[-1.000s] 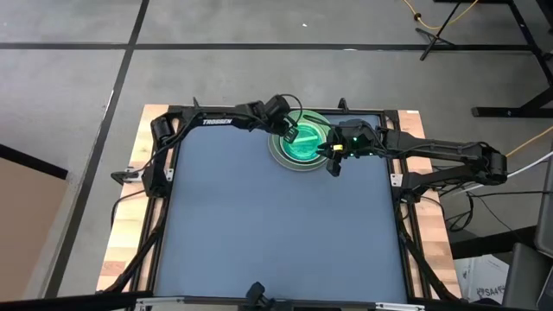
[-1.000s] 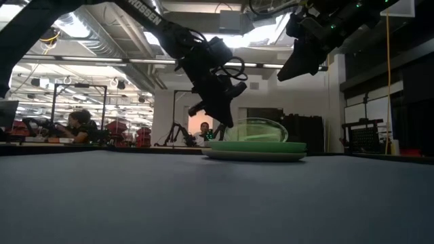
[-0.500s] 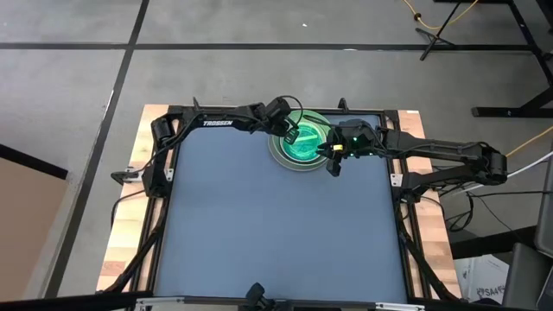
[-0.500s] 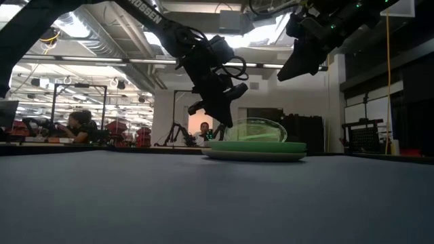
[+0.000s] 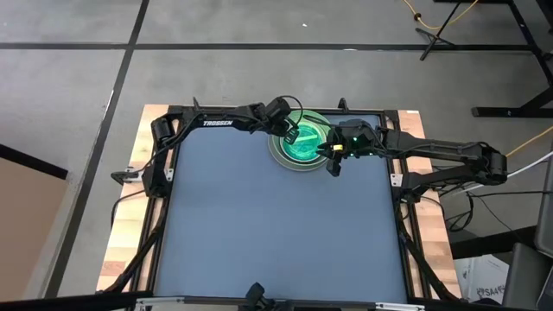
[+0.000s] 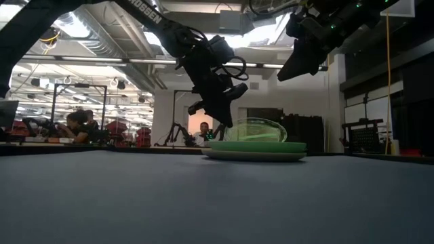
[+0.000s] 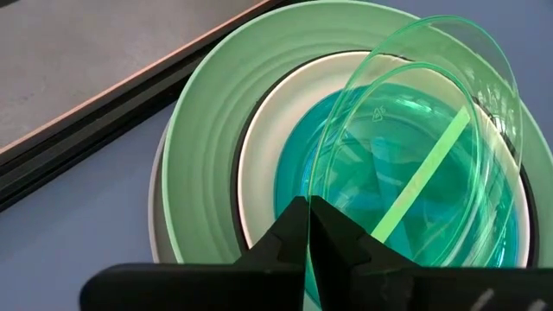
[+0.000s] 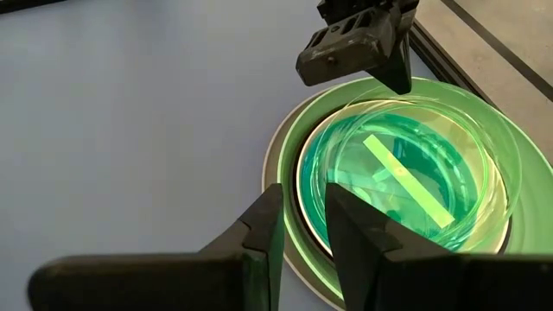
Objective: Stack plastic plates
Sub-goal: Stack the small green plate on the small blue plate, then return to Home Position
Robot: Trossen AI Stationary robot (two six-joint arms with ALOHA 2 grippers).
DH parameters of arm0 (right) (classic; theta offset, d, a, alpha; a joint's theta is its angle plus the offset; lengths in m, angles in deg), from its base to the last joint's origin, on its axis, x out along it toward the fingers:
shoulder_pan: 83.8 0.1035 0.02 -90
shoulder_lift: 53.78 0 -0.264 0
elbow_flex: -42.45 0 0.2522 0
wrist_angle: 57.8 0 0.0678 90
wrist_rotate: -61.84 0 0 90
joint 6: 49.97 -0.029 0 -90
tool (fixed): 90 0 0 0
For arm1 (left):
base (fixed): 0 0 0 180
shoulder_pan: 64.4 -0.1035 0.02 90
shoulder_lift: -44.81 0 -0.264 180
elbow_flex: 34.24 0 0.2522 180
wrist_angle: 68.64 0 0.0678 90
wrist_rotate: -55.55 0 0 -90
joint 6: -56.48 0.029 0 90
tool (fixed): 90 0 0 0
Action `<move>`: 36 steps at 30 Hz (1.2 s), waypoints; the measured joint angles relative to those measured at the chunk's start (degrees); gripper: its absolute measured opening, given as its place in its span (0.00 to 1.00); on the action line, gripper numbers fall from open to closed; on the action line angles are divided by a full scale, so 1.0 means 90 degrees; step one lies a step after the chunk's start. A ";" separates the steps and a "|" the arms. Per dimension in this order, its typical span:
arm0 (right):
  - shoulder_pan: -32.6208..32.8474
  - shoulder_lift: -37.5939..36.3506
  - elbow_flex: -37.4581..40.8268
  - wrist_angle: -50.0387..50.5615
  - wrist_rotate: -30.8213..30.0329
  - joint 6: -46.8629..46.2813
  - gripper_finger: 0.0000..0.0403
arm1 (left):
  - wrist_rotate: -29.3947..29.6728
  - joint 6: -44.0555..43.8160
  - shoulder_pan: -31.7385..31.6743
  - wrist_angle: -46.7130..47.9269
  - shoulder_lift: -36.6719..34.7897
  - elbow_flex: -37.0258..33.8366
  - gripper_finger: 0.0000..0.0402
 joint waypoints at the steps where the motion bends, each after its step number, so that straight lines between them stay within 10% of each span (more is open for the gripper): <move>1: 0.0001 0.0000 0.0000 -0.0001 0.0000 0.0000 0.20 | 0.0000 0.0002 0.0000 0.0000 0.0000 0.0000 0.02; 18: 0.0002 0.0000 0.0000 0.0000 0.0000 0.0000 0.20 | -0.0007 -0.0001 -0.0002 0.0000 0.0002 0.0000 0.24; 36: 0.0002 0.0000 0.0000 0.0002 0.0000 0.0000 0.20 | -0.1396 0.0305 0.0164 -0.0319 -0.0073 -0.0002 0.02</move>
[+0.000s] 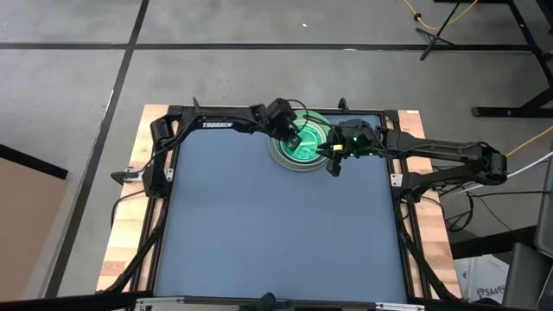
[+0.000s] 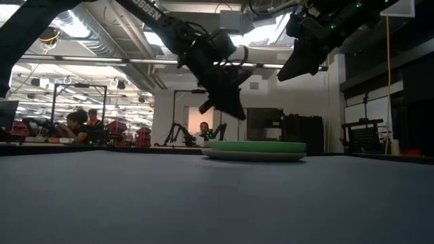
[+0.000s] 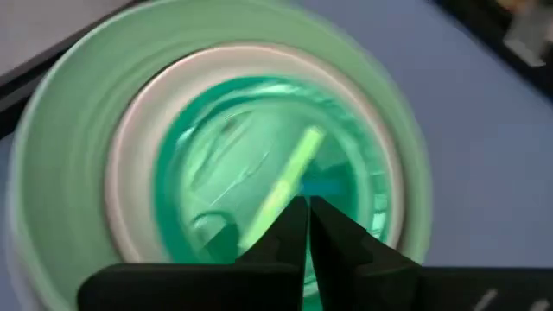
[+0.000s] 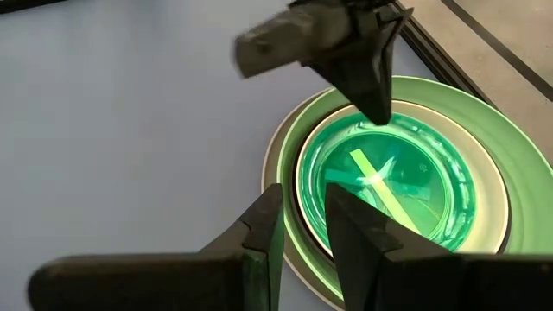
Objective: Stack plastic plates
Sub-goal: Return to Home Position
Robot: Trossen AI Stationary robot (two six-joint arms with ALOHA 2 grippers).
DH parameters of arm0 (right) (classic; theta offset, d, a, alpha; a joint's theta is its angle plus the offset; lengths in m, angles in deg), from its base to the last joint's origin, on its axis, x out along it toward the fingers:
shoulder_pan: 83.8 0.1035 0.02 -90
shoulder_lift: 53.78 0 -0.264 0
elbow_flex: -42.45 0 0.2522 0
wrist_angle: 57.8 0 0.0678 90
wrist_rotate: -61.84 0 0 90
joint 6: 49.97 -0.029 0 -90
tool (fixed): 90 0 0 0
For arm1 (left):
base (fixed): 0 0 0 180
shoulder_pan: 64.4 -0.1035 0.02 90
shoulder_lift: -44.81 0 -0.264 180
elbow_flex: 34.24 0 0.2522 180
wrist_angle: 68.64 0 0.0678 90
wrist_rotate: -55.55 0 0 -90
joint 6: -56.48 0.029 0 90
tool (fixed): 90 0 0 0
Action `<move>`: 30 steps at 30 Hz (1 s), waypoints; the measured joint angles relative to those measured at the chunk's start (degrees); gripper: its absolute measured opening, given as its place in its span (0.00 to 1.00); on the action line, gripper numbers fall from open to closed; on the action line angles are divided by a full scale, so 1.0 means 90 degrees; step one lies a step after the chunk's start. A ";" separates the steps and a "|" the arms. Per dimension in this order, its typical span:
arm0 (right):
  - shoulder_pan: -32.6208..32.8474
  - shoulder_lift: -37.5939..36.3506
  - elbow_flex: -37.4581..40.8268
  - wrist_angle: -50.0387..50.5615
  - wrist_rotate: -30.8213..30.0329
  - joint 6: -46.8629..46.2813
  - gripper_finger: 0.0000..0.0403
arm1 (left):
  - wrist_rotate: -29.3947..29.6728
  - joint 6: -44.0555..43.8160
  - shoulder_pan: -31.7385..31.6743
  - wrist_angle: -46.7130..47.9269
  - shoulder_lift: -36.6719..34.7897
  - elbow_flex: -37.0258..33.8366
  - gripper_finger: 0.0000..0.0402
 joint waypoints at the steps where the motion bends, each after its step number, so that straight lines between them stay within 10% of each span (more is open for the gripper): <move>1: -0.0002 0.0000 0.0000 -0.0004 0.0000 -0.0002 0.20 | -0.0036 0.0067 0.0050 -0.0029 -0.0034 0.0017 0.01; 13: 0.0005 -0.0016 -0.0026 -0.0005 0.0267 -0.0012 0.19 | -0.0194 0.1189 0.0542 0.1149 -0.1601 0.0026 0.00; 30: -0.0002 -0.1273 -0.0862 0.0081 0.0448 0.0022 0.19 | 0.1261 0.1357 0.1614 0.3305 -0.4562 0.0026 0.00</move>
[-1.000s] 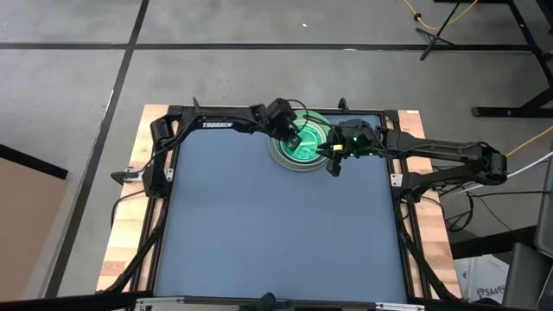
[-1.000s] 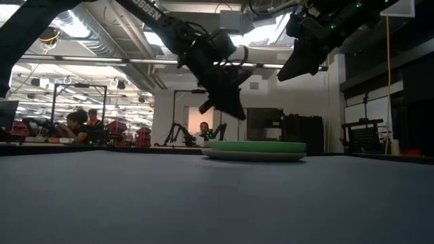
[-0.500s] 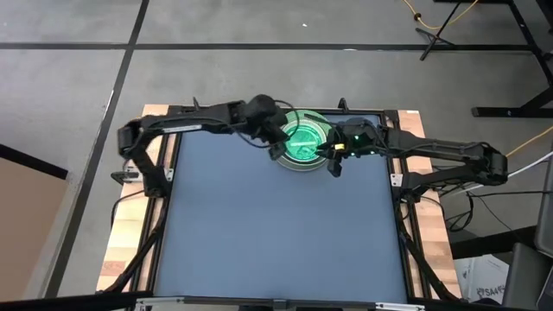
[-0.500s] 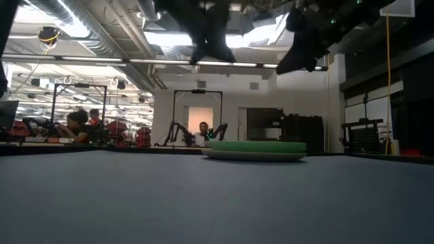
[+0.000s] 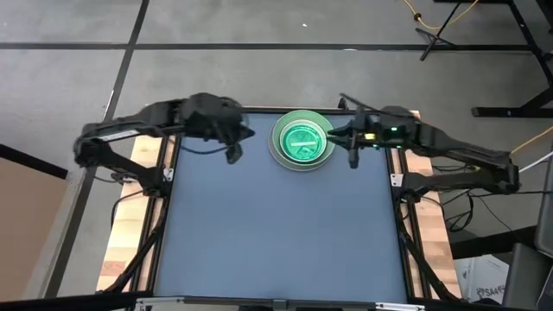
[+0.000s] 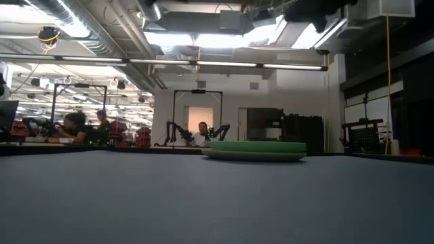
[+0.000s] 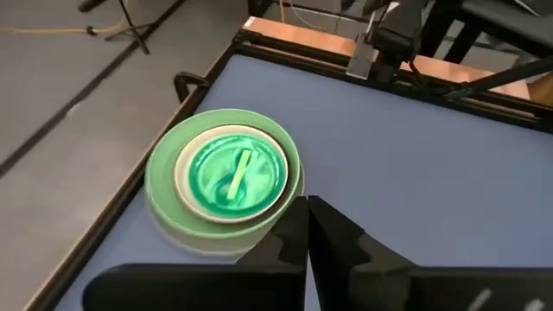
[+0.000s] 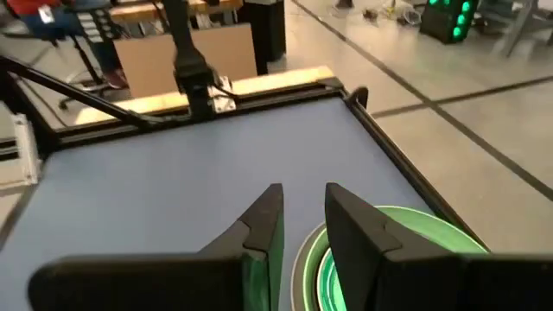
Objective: Stack plastic plates
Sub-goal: Return to Home Position
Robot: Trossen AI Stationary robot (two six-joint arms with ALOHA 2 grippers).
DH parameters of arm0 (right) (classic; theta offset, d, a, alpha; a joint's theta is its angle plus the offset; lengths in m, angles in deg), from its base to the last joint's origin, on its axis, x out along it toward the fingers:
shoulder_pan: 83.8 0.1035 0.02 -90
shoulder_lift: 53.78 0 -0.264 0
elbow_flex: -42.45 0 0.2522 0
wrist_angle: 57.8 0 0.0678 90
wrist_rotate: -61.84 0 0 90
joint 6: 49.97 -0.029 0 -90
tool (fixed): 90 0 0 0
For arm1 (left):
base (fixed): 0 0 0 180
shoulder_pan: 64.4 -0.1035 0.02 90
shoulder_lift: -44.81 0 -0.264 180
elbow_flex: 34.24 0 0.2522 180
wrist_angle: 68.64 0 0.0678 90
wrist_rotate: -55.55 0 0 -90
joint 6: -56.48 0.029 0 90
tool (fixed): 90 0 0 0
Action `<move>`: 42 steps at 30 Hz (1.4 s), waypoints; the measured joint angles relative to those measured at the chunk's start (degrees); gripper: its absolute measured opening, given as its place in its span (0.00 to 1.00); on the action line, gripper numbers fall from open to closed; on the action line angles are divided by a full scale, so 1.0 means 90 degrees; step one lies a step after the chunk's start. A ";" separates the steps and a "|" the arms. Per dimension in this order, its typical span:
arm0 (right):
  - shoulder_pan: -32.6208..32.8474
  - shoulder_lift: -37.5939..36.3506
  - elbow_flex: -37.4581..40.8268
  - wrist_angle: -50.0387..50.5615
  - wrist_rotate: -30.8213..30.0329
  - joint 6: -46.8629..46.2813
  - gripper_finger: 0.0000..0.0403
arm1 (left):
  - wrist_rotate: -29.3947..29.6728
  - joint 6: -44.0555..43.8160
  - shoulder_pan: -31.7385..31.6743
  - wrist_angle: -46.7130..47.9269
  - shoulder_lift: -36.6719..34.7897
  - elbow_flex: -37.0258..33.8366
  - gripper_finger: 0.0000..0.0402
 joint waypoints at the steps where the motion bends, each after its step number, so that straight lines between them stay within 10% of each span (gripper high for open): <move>1: 0.0000 -0.0158 -0.0005 0.0030 0.0007 0.0004 0.19 | 0.0081 -0.0001 0.0049 0.0119 -0.0136 0.0000 0.00; 17: 0.0000 -0.2200 0.0000 0.1037 0.0111 -0.0034 0.19 | 0.0638 -0.0039 0.0617 0.1160 -0.2477 -0.0304 0.00; 42: 0.0000 -0.4373 0.3007 -0.0425 0.0986 0.0110 0.19 | -0.0391 0.0137 0.0654 -0.1344 -0.7609 -0.5881 0.00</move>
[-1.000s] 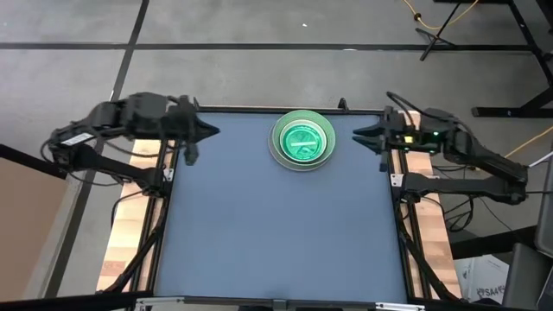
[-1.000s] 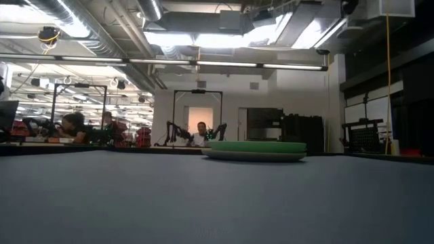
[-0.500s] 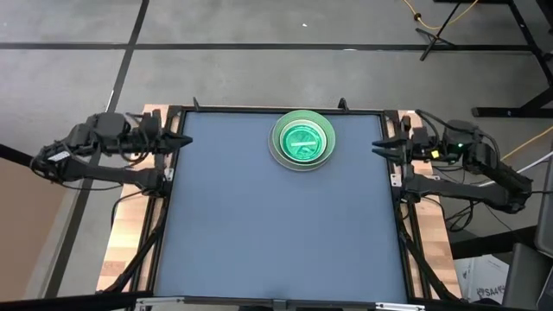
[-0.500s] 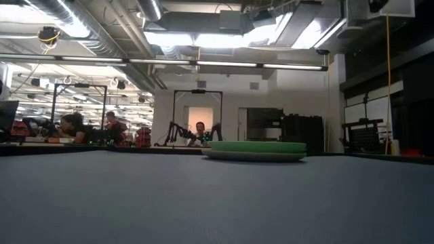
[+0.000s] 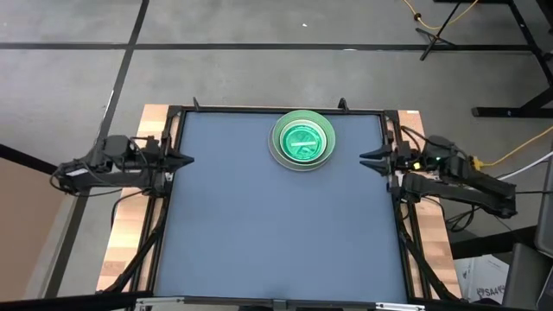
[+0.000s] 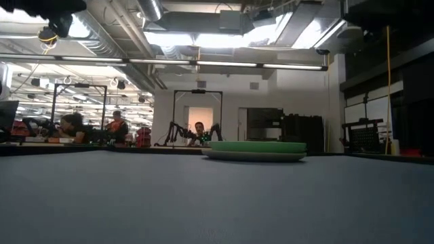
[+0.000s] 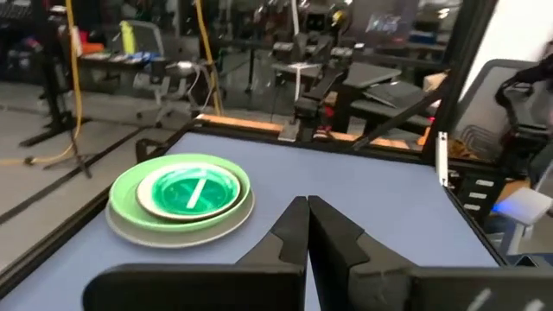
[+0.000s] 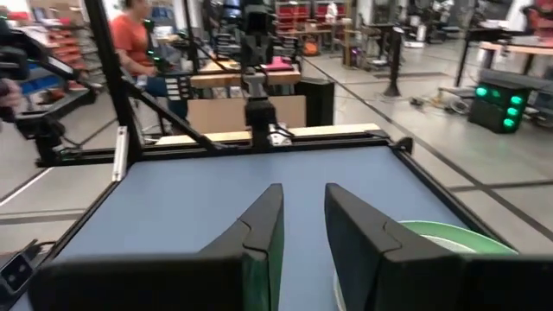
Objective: Stack plastic plates
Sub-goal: Return to Home Position
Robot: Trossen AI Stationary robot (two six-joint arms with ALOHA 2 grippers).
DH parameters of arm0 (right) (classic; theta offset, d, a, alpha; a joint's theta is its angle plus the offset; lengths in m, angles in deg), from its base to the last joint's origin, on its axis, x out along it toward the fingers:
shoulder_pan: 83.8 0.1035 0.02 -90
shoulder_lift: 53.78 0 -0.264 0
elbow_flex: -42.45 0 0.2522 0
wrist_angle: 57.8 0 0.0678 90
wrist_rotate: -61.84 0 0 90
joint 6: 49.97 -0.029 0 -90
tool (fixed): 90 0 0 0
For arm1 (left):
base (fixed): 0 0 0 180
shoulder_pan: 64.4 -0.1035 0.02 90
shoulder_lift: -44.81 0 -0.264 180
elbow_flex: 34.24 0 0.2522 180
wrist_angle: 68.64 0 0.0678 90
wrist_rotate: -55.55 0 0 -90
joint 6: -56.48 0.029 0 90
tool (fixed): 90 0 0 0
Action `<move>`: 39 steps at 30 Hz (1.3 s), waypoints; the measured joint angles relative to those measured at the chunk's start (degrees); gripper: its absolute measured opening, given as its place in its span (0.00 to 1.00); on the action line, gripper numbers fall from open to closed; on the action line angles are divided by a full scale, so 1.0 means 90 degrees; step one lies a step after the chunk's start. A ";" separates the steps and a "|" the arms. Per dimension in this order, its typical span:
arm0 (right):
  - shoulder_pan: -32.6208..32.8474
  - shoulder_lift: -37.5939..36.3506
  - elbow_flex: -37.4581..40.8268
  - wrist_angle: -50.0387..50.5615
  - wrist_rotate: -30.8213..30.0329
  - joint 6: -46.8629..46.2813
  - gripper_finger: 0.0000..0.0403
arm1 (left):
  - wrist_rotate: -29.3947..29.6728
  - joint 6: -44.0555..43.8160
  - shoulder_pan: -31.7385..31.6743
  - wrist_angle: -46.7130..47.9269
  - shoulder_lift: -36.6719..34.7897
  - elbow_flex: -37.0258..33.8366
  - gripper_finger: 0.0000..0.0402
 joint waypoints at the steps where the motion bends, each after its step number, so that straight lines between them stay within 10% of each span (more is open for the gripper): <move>1: 0.0000 -0.0029 0.0151 -0.0140 0.0074 0.0001 0.19 | -0.0057 0.0027 -0.0001 -0.0123 -0.0124 -0.0162 0.00; 29: 0.0002 -0.0022 0.3170 -0.4745 0.0455 -0.0522 0.19 | -0.0666 0.0548 -0.0001 -0.3110 -0.0648 -0.2826 0.00; 39: 0.0002 -0.0019 0.3186 -0.4747 0.0452 -0.0551 0.19 | -0.0669 0.0546 -0.0001 -0.3707 -0.0648 -0.3441 0.00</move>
